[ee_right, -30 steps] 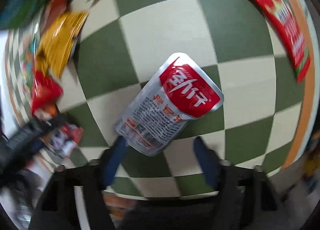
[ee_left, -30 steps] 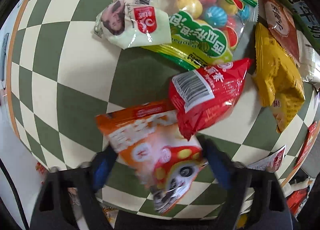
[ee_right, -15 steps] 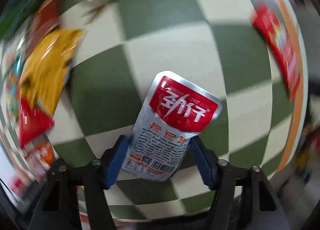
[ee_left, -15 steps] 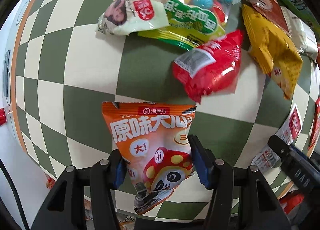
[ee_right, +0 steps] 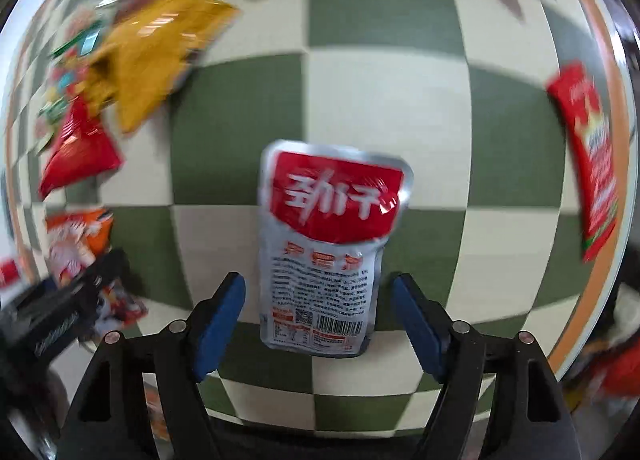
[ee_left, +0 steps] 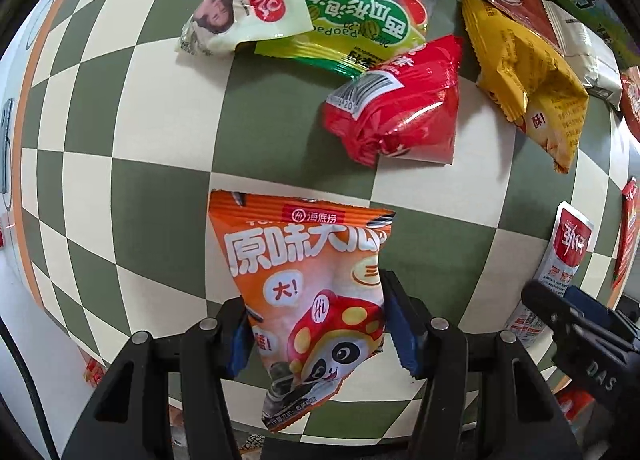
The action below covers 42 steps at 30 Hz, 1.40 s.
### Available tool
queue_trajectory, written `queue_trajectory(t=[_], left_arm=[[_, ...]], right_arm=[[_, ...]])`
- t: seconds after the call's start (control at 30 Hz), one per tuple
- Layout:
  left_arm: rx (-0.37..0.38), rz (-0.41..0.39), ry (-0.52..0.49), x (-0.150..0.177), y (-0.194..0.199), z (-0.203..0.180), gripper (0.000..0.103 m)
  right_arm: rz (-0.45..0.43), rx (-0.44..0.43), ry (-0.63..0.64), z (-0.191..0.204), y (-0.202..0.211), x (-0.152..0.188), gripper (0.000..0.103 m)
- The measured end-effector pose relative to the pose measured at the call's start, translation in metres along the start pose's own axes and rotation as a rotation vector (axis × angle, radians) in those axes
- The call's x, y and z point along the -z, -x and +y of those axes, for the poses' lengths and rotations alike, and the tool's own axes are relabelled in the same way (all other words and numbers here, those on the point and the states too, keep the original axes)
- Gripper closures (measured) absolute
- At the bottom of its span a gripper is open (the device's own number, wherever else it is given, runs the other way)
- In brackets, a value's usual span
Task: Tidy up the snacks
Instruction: 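Lift both bags over the box and open both tools to drop them inside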
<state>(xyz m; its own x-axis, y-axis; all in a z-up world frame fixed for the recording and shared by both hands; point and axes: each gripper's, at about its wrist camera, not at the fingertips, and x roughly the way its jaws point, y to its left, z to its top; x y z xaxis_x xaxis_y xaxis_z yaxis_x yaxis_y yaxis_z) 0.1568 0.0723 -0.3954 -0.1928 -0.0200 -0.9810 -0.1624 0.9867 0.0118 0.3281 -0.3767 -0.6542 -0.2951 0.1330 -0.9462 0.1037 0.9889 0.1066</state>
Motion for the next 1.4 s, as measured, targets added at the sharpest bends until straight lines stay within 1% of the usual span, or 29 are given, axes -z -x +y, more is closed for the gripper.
queue_trajectory(t=[0.03, 0.1, 0.13, 0.17, 0.2, 0.23, 0.27, 0.3, 0.37, 0.43, 0.47, 0.5, 0.53, 0.57, 0.6, 0.63, 0.67, 0.8, 0.93, 0.97, 1.03, 1.07, 1.1, 1.13, 1.17, 1.23, 1.3, 1.33, 1.4], left_arm=[[-0.004, -0.006, -0.009, -0.001, 0.0, 0.006, 0.051], [-0.017, -0.015, -0.021, -0.007, 0.0, -0.002, 0.055], [-0.023, -0.021, -0.028, -0.004, 0.001, -0.005, 0.058], [-0.032, -0.028, -0.034, -0.002, 0.001, -0.008, 0.058], [-0.035, -0.031, -0.038, -0.002, 0.001, -0.012, 0.059], [-0.034, -0.031, -0.044, 0.0, 0.001, -0.016, 0.059], [-0.032, -0.029, -0.048, 0.002, 0.001, -0.017, 0.059], [-0.031, -0.031, -0.049, 0.004, 0.001, -0.02, 0.059], [-0.028, -0.036, -0.056, 0.009, 0.001, -0.023, 0.06], [-0.025, -0.042, -0.062, 0.012, 0.003, -0.029, 0.06], [-0.018, -0.043, -0.063, 0.013, 0.005, -0.036, 0.06], [-0.013, -0.045, -0.064, 0.012, 0.006, -0.04, 0.06], [-0.007, -0.047, -0.065, 0.012, 0.008, -0.043, 0.06], [0.004, -0.049, -0.066, 0.014, 0.011, -0.045, 0.06], [0.015, -0.051, -0.067, 0.01, 0.016, -0.046, 0.06], [0.033, -0.056, -0.066, 0.01, 0.025, -0.041, 0.06], [0.047, -0.065, -0.067, 0.01, 0.032, -0.041, 0.06], [0.113, -0.108, -0.075, 0.005, 0.07, -0.042, 0.06], [0.187, -0.187, -0.099, -0.008, 0.126, -0.057, 0.06], [0.201, -0.205, -0.107, -0.017, 0.137, -0.058, 0.06], [0.232, -0.241, -0.129, -0.038, 0.169, -0.06, 0.06], [0.24, -0.255, -0.138, -0.053, 0.185, -0.061, 0.06], [0.247, -0.27, -0.149, -0.064, 0.2, -0.062, 0.06], [0.252, -0.287, -0.158, -0.079, 0.217, -0.067, 0.06], [0.254, -0.299, -0.166, -0.089, 0.229, -0.071, 0.06], [0.242, -0.324, -0.176, -0.114, 0.251, -0.077, 0.06], [0.222, -0.339, -0.186, -0.146, 0.273, -0.084, 0.06], [0.214, -0.342, -0.179, -0.16, 0.279, -0.087, 0.06], [0.199, -0.326, -0.187, -0.193, 0.279, -0.089, 0.06]], right_arm=[[-0.021, 0.0, -0.015, -0.003, 0.002, -0.003, 0.021], [-0.037, 0.057, -0.022, -0.004, 0.001, -0.011, 0.022], [-0.043, 0.089, -0.012, -0.002, 0.001, -0.014, 0.029], [-0.074, 0.091, 0.0, 0.001, 0.004, -0.013, 0.035], [-0.093, 0.098, 0.025, 0.019, 0.004, -0.004, 0.051], [-0.106, 0.108, 0.056, 0.026, 0.007, -0.004, 0.058], [-0.11, 0.121, 0.08, 0.031, 0.007, -0.004, 0.06], [-0.119, 0.125, 0.09, 0.034, 0.006, -0.001, 0.06], [-0.134, 0.117, 0.101, 0.027, 0.005, 0.003, 0.061], [-0.135, 0.093, 0.098, 0.019, 0.002, 0.008, 0.062], [-0.129, 0.063, 0.087, 0.007, 0.001, 0.022, 0.062], [-0.132, 0.045, 0.083, -0.022, -0.008, 0.034, 0.062], [-0.133, 0.025, 0.079, -0.027, -0.006, 0.035, 0.062], [-0.134, 0.012, 0.075, -0.044, -0.014, 0.032, 0.062], [-0.139, -0.003, 0.073, -0.056, -0.012, 0.028, 0.062], [-0.144, -0.021, 0.075, -0.062, -0.009, 0.029, 0.062], [-0.148, -0.035, 0.071, -0.068, 0.0, 0.02, 0.062], [-0.188, -0.108, 0.076, -0.087, 0.032, 0.021, 0.062], [-0.242, -0.188, 0.099, -0.108, 0.076, 0.023, 0.062], [-0.257, -0.204, 0.107, -0.111, 0.091, 0.023, 0.062], [-0.282, -0.236, 0.122, -0.112, 0.122, 0.02, 0.062], [-0.296, -0.255, 0.132, -0.111, 0.137, 0.015, 0.062], [-0.308, -0.266, 0.136, -0.1, 0.144, 0.009, 0.062], [-0.324, -0.287, 0.14, -0.102, 0.157, 0.0, 0.062], [-0.339, -0.305, 0.142, -0.103, 0.17, -0.01, 0.062], [-0.366, -0.332, 0.143, -0.088, 0.181, -0.036, 0.062], [-0.394, -0.341, 0.152, -0.08, 0.192, -0.067, 0.062], [-0.41, -0.339, 0.156, -0.08, 0.202, -0.085, 0.062], [-0.427, -0.334, 0.159, -0.073, 0.205, -0.117, 0.062]])
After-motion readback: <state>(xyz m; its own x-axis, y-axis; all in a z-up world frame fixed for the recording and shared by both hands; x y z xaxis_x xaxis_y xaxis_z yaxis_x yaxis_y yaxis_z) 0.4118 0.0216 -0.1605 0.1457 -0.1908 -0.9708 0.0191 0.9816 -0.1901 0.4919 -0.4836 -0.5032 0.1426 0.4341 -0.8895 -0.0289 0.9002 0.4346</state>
